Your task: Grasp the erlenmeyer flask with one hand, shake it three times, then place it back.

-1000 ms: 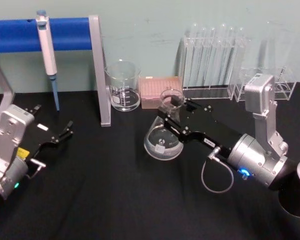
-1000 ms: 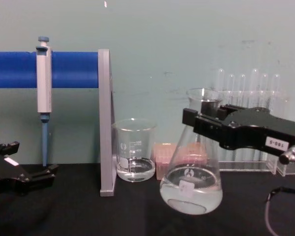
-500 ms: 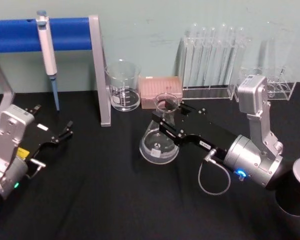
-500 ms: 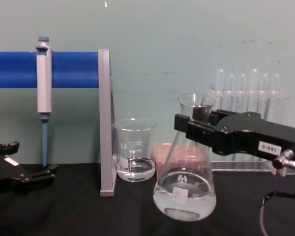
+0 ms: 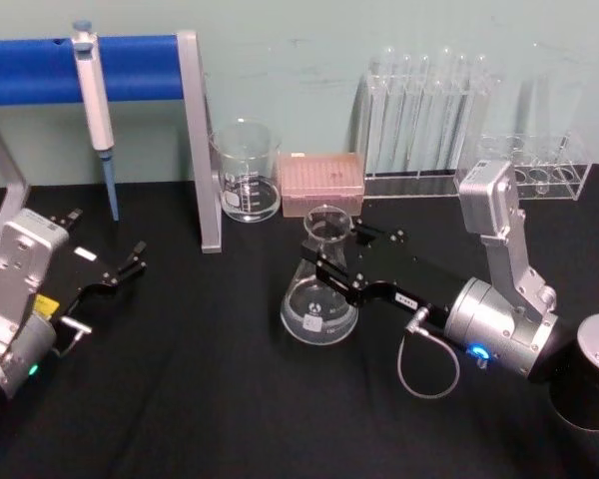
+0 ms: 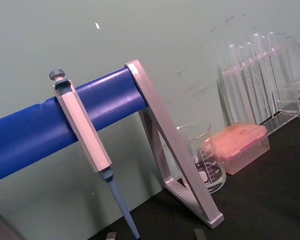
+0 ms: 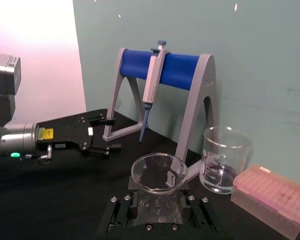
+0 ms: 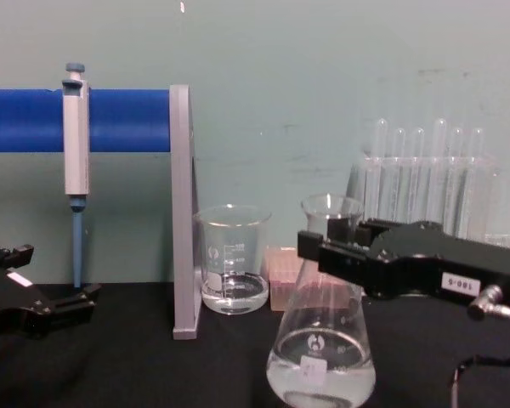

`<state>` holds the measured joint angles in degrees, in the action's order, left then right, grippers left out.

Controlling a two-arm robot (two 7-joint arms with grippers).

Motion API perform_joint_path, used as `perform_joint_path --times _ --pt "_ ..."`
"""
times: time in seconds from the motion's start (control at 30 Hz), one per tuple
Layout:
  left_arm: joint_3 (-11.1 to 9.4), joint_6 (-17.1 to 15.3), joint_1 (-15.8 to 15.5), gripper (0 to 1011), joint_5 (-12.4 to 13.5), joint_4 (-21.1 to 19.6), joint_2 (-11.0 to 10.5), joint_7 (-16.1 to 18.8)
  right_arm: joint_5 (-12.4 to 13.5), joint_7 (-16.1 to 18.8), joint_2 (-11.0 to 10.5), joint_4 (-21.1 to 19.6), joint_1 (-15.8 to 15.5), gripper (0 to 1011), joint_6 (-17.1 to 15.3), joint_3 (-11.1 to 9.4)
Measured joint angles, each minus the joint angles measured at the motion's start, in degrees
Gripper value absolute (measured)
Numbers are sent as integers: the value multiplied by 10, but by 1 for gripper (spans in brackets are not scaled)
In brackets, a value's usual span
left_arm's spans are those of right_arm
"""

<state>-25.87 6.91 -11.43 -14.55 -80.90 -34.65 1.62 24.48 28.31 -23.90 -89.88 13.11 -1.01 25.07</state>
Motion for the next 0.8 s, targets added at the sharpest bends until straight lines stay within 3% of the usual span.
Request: perform_joint_path --times 0.8 --pt "0 0 0 1001 0 0 0 0 13 27 -5 52 23 449 -2 25"
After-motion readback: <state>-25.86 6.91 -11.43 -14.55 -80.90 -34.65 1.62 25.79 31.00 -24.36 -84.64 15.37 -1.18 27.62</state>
